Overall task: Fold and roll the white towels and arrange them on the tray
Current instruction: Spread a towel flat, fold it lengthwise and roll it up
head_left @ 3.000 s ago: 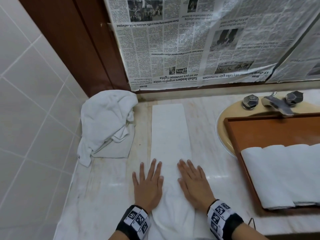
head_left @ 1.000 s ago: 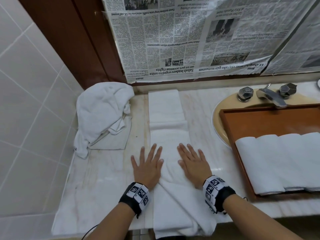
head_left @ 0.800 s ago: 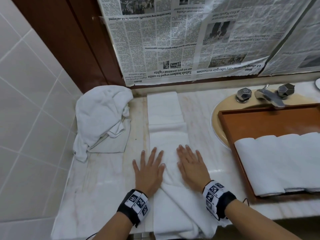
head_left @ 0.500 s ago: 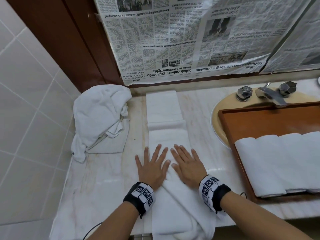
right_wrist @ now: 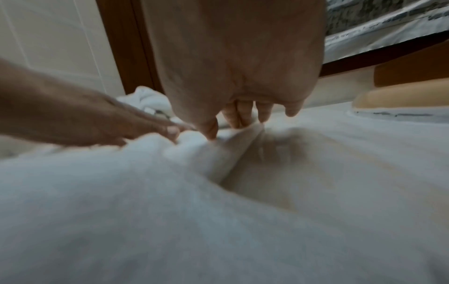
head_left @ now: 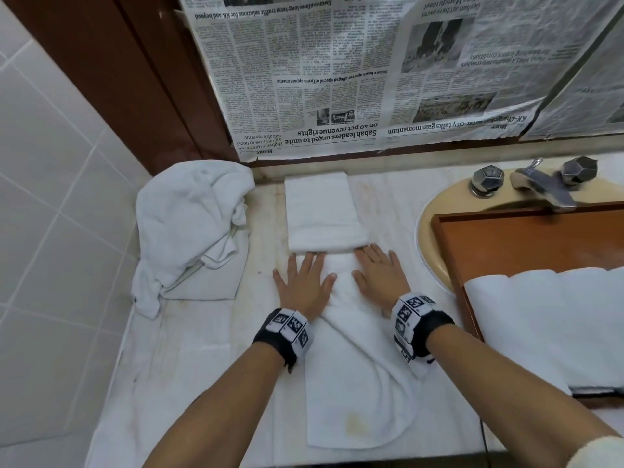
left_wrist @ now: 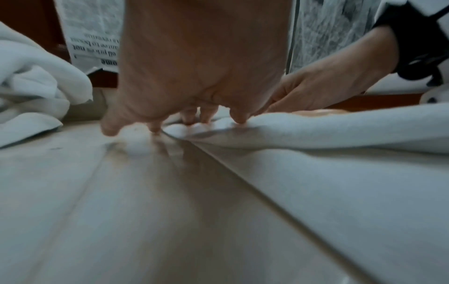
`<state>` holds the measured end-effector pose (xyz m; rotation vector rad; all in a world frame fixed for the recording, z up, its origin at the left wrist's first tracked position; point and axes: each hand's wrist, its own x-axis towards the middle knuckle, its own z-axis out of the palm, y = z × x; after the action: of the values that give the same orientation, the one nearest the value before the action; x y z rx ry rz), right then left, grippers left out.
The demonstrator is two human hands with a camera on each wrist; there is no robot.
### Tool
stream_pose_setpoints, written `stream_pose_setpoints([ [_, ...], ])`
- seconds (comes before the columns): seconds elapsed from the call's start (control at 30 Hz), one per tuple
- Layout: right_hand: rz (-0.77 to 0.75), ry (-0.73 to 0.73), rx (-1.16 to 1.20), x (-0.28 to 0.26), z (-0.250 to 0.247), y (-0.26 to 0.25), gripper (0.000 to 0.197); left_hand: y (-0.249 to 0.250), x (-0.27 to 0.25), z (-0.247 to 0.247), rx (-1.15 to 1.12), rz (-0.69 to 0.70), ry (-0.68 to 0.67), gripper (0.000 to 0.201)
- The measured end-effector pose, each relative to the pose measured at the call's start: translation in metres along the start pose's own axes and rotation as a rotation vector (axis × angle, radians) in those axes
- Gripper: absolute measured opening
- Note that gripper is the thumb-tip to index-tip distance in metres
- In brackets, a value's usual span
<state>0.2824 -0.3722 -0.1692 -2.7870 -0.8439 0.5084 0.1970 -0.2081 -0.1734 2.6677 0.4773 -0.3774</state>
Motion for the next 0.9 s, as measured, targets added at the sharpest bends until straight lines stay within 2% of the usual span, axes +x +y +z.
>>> stream_pose_setpoints([
  [0.1, 0.003, 0.050, 0.185, -0.033, -0.003, 0.010, 0.048, -0.008, -0.030, 0.007, -0.105, 0.137, 0.148, 0.048],
  [0.2, 0.069, -0.043, 0.190, -0.073, 0.000, 0.020, 0.043, -0.018, -0.058, 0.019, -0.146, 0.244, 0.158, 0.035],
  [0.33, 0.094, -0.110, 0.137, -0.107, 0.006, 0.028, 0.035, -0.018, -0.072, 0.024, -0.136, 0.278, 0.159, 0.035],
  [0.43, 0.133, -0.133, 0.119, -0.117, 0.008, 0.026, 0.021, -0.014, -0.075, 0.025, -0.115, 0.283, 0.180, 0.021],
  [0.53, 0.203, -0.109, 0.285, -0.125, 0.002, 0.021, 0.006, -0.013, -0.078, 0.022, -0.182, 0.258, 0.155, 0.017],
  [0.57, 0.205, -0.094, 0.364, -0.131, -0.002, 0.018, 0.006, -0.016, -0.079, 0.021, -0.224, 0.255, 0.150, 0.016],
  [0.73, 0.035, 0.004, 0.497, -0.170, -0.019, -0.022, 0.014, -0.036, -0.093, 0.022, -0.322, 0.241, 0.173, 0.013],
  [0.9, -0.080, -0.014, 0.481, -0.200, 0.000, -0.088, 0.013, -0.051, -0.106, 0.021, -0.338, 0.233, 0.144, 0.021],
])
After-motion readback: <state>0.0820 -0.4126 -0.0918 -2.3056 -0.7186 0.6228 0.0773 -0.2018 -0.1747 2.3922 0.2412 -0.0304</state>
